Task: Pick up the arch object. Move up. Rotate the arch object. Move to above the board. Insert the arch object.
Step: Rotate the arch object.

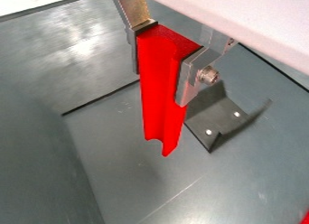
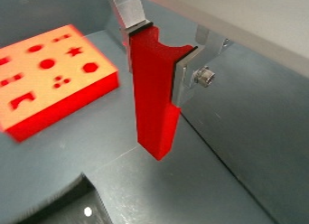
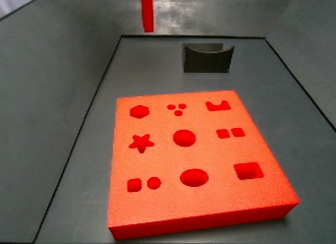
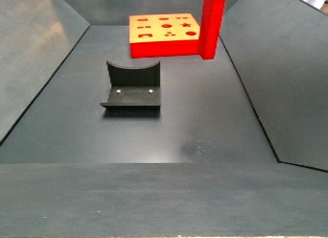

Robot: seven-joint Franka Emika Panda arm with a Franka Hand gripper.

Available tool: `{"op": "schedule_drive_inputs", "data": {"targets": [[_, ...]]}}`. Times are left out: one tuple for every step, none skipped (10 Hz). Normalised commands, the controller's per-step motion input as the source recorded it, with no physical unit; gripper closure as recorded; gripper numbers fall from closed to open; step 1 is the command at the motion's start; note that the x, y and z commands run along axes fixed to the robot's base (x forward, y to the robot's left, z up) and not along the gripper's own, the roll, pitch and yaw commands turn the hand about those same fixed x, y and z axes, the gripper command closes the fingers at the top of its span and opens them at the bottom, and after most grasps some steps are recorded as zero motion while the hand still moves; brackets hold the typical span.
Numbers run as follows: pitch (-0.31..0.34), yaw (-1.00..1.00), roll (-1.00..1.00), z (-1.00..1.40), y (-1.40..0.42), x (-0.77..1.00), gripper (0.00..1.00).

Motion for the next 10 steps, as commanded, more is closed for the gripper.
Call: {"op": "schedule_drive_inputs", "data": {"targets": [[-0.001,-1.00,0.00,0.00,0.02,0.03,1.00],[0.000,-1.00,0.00,0.00,0.02,0.02,1.00],[0.000,-1.00,0.00,0.00,0.02,0.02,1.00],[0.000,-1.00,0.00,-0.01,0.02,0.02,1.00],[0.000,-1.00,0.00,-0.01,0.02,0.02,1.00],[0.000,-1.00,0.00,-0.01,0.02,0.02,1.00],[0.000,-1.00,0.00,-0.01,0.02,0.02,1.00],[0.000,-1.00,0.00,-0.01,0.02,0.02,1.00],[0.000,-1.00,0.00,-0.01,0.02,0.02,1.00],[0.000,-1.00,0.00,-0.01,0.02,0.02,1.00]]}}
